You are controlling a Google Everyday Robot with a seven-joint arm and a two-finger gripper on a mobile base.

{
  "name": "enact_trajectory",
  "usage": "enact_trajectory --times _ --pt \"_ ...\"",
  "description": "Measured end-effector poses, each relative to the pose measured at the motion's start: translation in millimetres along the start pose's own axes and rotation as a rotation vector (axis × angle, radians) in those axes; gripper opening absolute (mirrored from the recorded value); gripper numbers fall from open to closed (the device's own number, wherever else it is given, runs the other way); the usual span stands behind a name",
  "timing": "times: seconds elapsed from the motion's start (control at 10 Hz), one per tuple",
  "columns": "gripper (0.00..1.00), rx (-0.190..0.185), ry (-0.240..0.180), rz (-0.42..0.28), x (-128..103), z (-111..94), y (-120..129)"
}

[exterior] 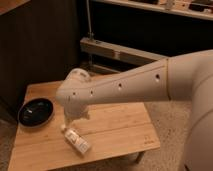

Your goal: Place the bottle in the ceramic bowl

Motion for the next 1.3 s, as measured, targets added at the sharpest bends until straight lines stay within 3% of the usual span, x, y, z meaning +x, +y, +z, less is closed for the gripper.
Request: enact_trajectory --times 0.3,0.6,1.0,1.3 --pt "0.65 -0.031 0.042 -0.089 13 35 17" --pt "0.65 -0.026 0.105 -0.155 -4 83 33" --pt "0.65 0.049 0.144 -0.185 -11 118 42" --pt "0.65 0.057 0.159 -0.165 -8 130 31"
